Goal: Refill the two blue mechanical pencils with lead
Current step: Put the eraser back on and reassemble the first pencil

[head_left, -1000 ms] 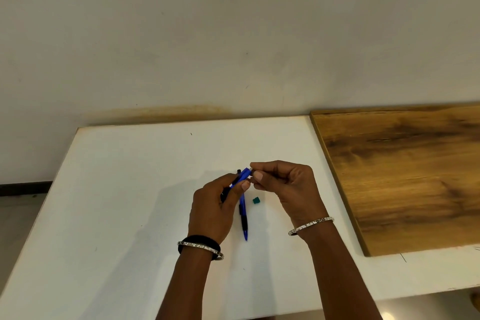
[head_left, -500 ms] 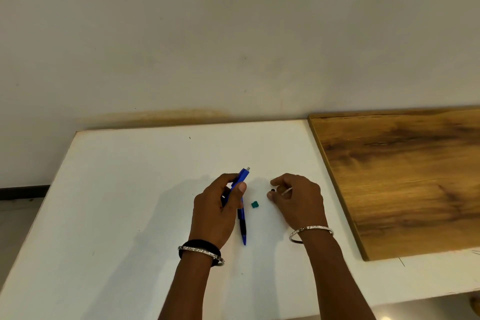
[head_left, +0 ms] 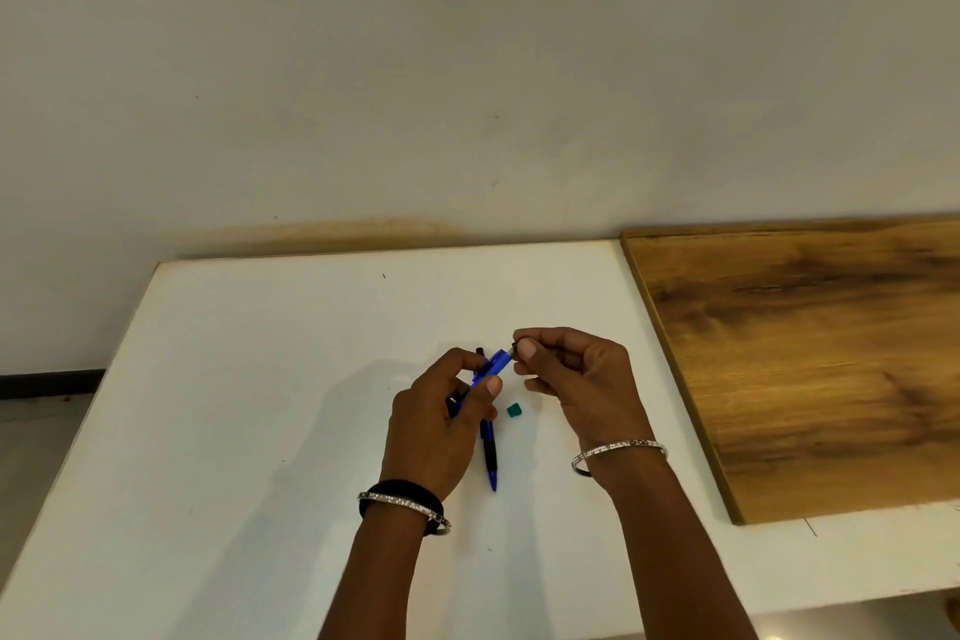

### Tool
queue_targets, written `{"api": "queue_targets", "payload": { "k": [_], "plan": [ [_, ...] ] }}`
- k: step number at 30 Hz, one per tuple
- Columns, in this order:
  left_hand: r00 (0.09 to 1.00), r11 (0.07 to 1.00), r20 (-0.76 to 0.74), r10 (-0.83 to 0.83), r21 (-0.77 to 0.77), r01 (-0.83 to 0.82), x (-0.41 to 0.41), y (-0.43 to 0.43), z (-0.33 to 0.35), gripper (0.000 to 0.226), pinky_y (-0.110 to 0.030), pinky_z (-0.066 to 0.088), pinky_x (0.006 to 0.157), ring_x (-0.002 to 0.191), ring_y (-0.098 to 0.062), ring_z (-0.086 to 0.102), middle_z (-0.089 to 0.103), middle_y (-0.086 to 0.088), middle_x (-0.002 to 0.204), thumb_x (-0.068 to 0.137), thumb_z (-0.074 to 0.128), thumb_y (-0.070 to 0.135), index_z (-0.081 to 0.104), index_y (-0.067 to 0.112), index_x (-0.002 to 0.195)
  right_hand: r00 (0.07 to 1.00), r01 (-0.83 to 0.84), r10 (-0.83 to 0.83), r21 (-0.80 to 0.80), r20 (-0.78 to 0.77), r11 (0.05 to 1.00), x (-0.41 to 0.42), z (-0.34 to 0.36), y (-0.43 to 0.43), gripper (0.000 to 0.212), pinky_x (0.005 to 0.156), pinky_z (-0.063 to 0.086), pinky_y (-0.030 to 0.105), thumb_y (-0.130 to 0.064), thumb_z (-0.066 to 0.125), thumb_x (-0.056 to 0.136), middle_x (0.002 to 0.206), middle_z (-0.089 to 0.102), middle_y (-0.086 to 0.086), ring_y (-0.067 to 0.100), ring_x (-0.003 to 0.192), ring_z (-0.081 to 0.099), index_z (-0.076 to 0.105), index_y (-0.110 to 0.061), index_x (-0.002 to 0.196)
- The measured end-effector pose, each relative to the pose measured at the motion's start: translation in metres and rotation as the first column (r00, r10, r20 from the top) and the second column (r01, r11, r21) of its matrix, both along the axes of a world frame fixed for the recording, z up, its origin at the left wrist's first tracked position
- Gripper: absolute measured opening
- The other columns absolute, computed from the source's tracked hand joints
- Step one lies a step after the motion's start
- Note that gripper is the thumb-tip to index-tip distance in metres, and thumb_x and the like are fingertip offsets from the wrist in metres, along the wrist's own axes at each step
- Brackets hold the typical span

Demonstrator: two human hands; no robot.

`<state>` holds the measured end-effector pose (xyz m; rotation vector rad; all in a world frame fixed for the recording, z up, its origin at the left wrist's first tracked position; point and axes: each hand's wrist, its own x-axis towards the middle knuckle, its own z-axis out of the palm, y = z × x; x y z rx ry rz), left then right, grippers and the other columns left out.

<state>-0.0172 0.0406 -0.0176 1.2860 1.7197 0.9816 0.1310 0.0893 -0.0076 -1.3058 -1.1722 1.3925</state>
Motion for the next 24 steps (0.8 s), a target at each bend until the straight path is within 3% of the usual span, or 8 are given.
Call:
{"api": "queue_targets", "payload": {
  "k": [9, 17, 21, 24],
  "plan": [
    [1.0, 1.0, -0.008, 0.001, -0.013, -0.001, -0.0009, -0.0007, -0.0011, 0.02, -0.017, 0.049, 0.058, 0.054, 0.003, 0.06, 0.072, 0.006, 0.068, 0.086, 0.06, 0.044, 0.062, 0.034, 0.104, 0.993, -0.062, 0.059, 0.031, 0.103, 0.998, -0.0008, -0.0051, -0.0005, 0.013, 0.07, 0.06, 0.026, -0.012, 0.068, 0.087, 0.089, 0.076, 0.008, 0.018, 0.079, 0.074, 0.074, -0.013, 0.098],
    [1.0, 1.0, -0.006, 0.021, 0.013, -0.021, -0.0044, -0.0018, 0.0024, 0.016, -0.018, 0.041, 0.056, 0.047, 0.002, 0.055, 0.073, 0.005, 0.067, 0.087, 0.063, 0.037, 0.066, 0.028, 0.1, 0.992, -0.117, 0.115, 0.041, 0.055, 0.992, -0.0016, -0.0036, -0.0012, 0.015, 0.068, 0.059, 0.025, -0.005, 0.068, 0.085, 0.084, 0.076, 0.01, 0.021, 0.076, 0.073, 0.075, -0.009, 0.098],
    [0.999, 1.0, 0.043, 0.021, 0.007, -0.021, -0.0022, -0.0002, 0.0045, 0.02, -0.021, 0.05, 0.059, 0.051, 0.003, 0.059, 0.074, 0.004, 0.068, 0.086, 0.064, 0.037, 0.066, 0.025, 0.102, 0.994, -0.092, 0.091, -0.024, -0.053, 0.995, -0.0023, -0.0019, -0.0019, 0.015, 0.068, 0.06, 0.027, -0.007, 0.069, 0.085, 0.088, 0.077, 0.01, 0.023, 0.08, 0.074, 0.076, -0.013, 0.096],
    [0.995, 1.0, 0.096, -0.002, 0.021, 0.0, 0.0017, 0.0011, 0.0057, 0.016, -0.01, 0.047, 0.053, 0.048, 0.001, 0.059, 0.074, 0.006, 0.066, 0.086, 0.065, 0.034, 0.067, 0.025, 0.098, 0.982, -0.101, 0.081, -0.111, -0.168, 0.989, -0.0061, -0.0014, -0.0037, 0.017, 0.069, 0.061, 0.034, -0.014, 0.071, 0.084, 0.091, 0.075, 0.011, 0.026, 0.08, 0.073, 0.075, -0.011, 0.1]
  ]
}}
